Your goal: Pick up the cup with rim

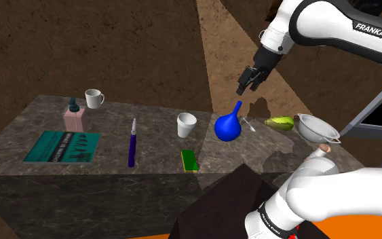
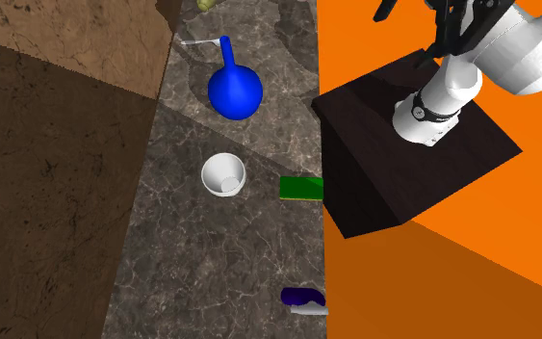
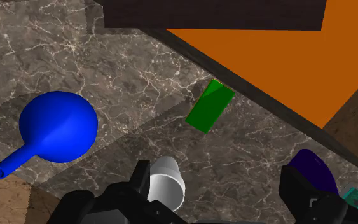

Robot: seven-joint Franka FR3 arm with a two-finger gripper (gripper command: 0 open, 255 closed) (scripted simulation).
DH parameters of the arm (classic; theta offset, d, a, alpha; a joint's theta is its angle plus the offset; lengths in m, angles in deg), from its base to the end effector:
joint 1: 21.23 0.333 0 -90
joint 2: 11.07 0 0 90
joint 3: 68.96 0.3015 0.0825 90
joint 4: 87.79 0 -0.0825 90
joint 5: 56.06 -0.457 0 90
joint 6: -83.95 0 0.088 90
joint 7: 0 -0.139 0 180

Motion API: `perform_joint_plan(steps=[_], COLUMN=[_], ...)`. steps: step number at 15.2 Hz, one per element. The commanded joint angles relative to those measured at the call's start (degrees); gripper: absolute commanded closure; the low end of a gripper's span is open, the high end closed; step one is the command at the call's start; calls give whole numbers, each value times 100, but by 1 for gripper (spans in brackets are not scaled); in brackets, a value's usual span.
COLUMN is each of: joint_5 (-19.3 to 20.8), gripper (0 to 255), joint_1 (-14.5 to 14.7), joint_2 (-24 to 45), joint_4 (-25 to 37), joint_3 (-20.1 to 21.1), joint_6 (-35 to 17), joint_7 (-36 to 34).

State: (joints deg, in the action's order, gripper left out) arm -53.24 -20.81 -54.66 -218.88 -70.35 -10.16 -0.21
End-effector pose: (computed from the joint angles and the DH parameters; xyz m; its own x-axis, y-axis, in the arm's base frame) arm 0.4082 -0.0149 0.5826 0.9933 -0.0122 0.1150 -0.0160 -0.9994 0.0320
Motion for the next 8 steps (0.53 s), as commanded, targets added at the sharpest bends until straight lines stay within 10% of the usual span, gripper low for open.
perform_joint_plan(steps=[1, 8], joint_5=[0, 95], gripper=[0, 0], joint_1=[0, -60], joint_2=[0, 869], joint_4=[0, -410], joint_3=[0, -365], joint_6=[0, -1316], joint_7=[0, 326])
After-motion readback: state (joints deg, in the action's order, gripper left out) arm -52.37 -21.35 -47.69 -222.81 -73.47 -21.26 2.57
